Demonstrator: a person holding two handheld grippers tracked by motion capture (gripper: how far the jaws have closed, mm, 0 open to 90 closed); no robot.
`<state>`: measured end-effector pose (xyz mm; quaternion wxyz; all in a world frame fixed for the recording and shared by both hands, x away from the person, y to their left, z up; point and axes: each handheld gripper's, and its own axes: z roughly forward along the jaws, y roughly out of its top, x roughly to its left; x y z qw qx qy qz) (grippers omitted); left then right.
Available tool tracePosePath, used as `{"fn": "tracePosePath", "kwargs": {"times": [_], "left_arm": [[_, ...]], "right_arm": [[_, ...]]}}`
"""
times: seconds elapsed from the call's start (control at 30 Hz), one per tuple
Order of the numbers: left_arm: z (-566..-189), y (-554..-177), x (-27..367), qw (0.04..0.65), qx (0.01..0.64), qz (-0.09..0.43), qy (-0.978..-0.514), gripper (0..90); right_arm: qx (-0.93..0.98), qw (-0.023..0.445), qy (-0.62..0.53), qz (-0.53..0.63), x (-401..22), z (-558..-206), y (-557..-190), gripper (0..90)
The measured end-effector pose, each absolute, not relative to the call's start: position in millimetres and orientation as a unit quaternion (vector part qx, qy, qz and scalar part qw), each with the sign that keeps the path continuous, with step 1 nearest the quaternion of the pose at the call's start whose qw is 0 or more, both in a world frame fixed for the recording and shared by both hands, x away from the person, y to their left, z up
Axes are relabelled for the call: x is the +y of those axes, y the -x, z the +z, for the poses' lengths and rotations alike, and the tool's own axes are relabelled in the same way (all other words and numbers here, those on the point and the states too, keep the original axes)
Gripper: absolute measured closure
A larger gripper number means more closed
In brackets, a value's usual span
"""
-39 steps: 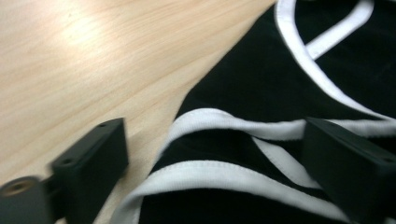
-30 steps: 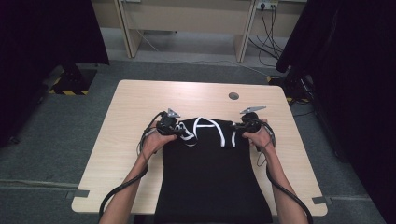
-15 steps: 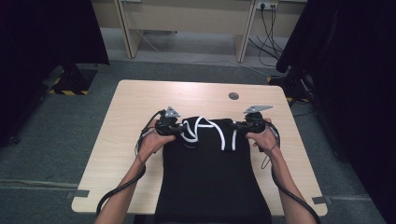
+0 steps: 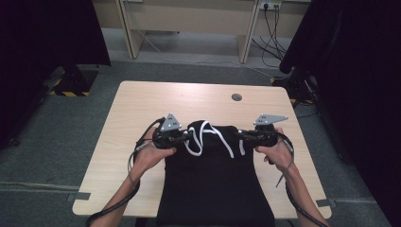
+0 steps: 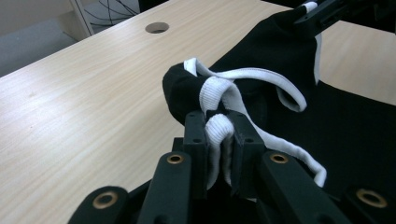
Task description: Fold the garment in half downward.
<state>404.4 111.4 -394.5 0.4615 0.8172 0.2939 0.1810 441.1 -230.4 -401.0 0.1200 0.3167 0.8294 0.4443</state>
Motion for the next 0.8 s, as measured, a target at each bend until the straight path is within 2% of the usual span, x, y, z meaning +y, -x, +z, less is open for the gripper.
{"fn": "tracePosePath", "kwargs": {"times": [0.23,0.47,0.8], "left_arm": [[-403,-353,117,0.468,0.274,0.193,-0.818,78.8],[-437,-310,115,0.434,0.255,0.200,-0.841,77.6],[-473,-284,111,0.386,0.260,0.175,-0.868,76.2]], "right_arm": [[0.833,0.128,-0.290,0.453,-238,-405,-396,81.9],[0.845,0.138,-0.275,0.437,-243,-428,-350,81.8],[0.873,0.110,-0.264,0.395,-241,-467,-318,81.6]]}}
